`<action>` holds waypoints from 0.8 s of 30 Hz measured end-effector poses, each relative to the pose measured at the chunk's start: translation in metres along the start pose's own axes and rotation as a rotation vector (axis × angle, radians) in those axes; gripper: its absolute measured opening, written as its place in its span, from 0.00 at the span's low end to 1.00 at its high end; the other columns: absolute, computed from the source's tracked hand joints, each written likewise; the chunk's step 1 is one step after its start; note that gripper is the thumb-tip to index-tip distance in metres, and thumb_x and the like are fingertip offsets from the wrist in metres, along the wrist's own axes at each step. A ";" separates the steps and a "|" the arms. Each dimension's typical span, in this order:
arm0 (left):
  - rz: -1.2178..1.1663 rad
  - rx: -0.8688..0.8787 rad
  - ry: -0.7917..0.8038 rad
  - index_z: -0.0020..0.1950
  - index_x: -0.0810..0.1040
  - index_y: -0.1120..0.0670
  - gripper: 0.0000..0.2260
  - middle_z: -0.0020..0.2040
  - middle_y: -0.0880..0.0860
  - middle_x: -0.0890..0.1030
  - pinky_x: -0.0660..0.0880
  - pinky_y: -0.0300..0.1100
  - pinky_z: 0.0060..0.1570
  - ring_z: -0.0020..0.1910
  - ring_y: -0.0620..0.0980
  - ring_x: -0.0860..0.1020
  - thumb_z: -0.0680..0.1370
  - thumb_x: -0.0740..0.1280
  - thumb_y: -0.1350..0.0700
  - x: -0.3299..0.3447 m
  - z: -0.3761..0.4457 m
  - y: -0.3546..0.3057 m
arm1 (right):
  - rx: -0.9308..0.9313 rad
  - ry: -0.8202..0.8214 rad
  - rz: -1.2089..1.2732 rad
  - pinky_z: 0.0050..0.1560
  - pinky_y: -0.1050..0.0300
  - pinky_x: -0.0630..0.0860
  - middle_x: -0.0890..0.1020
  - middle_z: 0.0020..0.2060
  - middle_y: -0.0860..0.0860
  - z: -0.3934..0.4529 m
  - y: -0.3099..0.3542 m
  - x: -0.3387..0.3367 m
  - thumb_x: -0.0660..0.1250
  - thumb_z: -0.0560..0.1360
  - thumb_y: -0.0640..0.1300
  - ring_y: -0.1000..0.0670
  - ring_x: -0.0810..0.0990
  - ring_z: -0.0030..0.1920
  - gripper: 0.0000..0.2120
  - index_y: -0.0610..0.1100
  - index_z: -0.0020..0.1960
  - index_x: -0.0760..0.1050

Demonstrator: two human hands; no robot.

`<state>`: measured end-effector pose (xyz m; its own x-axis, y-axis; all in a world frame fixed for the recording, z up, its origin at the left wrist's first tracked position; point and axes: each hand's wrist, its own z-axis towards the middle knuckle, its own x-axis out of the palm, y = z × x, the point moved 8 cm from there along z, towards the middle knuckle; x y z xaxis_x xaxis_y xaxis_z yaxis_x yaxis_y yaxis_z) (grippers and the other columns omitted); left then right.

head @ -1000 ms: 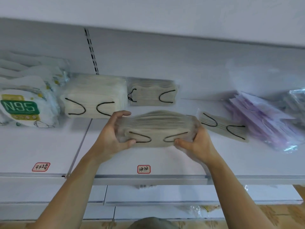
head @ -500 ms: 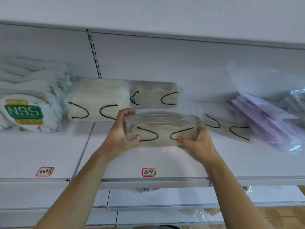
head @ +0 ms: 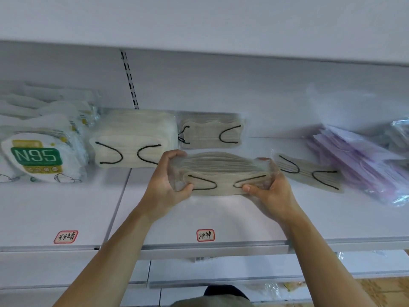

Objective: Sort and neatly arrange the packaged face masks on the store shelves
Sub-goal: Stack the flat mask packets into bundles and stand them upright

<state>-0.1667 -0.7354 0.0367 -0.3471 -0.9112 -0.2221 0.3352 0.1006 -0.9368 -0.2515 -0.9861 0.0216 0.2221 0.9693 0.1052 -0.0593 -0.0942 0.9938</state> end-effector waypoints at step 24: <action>-0.142 -0.038 0.119 0.76 0.65 0.34 0.38 0.51 0.48 0.78 0.76 0.48 0.59 0.53 0.51 0.76 0.73 0.78 0.53 -0.013 -0.012 -0.003 | -0.161 0.035 -0.210 0.54 0.53 0.82 0.87 0.51 0.43 -0.007 0.013 -0.008 0.78 0.67 0.29 0.44 0.87 0.54 0.26 0.29 0.63 0.75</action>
<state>-0.1739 -0.7187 0.0393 -0.4905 -0.8638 -0.1149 0.2425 -0.0087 -0.9701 -0.2608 -0.9936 0.0329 0.2126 0.9713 -0.1065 -0.1699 0.1441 0.9749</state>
